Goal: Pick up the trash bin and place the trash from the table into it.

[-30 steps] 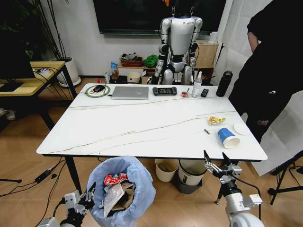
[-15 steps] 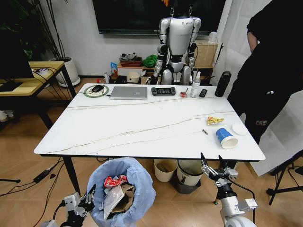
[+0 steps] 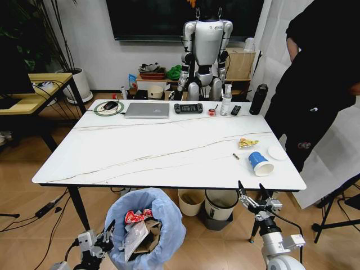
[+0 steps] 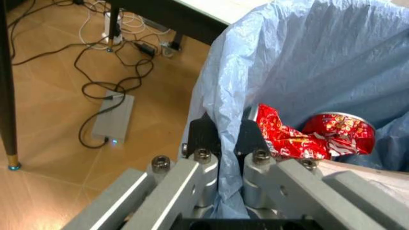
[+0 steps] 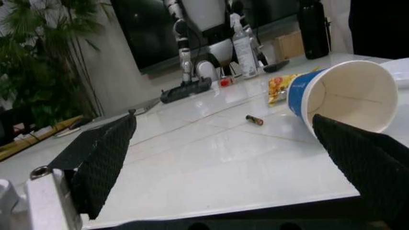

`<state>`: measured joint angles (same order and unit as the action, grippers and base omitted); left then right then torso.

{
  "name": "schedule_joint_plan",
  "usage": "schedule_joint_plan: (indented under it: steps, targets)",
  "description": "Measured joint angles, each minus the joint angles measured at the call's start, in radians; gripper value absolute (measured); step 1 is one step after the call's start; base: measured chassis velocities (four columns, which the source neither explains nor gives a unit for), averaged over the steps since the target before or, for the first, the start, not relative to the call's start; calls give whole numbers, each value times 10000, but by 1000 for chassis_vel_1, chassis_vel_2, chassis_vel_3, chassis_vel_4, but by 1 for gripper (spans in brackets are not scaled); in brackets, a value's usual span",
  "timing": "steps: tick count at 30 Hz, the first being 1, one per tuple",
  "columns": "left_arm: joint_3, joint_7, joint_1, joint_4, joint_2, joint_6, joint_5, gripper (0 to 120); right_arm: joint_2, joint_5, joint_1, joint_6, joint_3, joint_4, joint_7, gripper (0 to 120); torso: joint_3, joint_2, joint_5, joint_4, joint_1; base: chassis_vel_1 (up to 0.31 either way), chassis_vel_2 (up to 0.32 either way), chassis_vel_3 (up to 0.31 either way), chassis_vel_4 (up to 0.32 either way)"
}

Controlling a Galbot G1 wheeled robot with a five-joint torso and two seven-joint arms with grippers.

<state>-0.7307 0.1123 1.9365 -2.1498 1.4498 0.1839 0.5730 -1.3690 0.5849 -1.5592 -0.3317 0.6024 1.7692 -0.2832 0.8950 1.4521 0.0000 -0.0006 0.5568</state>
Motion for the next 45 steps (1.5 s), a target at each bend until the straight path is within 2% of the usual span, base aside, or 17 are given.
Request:
schedule_joint_plan:
  steps: [38, 43, 45]
  targets:
    - [236, -76, -21, 29, 162, 54, -235, 0, 323, 305, 456, -136, 28, -690, -142, 100, 0, 0, 0, 0, 0, -49, -50, 50, 48]
    - [263, -105, 19, 2, 233, 59, -288, 0, 478, -216, 695, 258, 105, -1014, -186, 100, 0, -1, 2, 0, 1, -28, -33, 42, 32]
    - [230, -106, 71, -19, 266, 59, -311, 0, 632, -617, 891, 477, -42, -1066, 225, 100, 0, -1, 2, 1, 0, 0, 0, 0, 0]
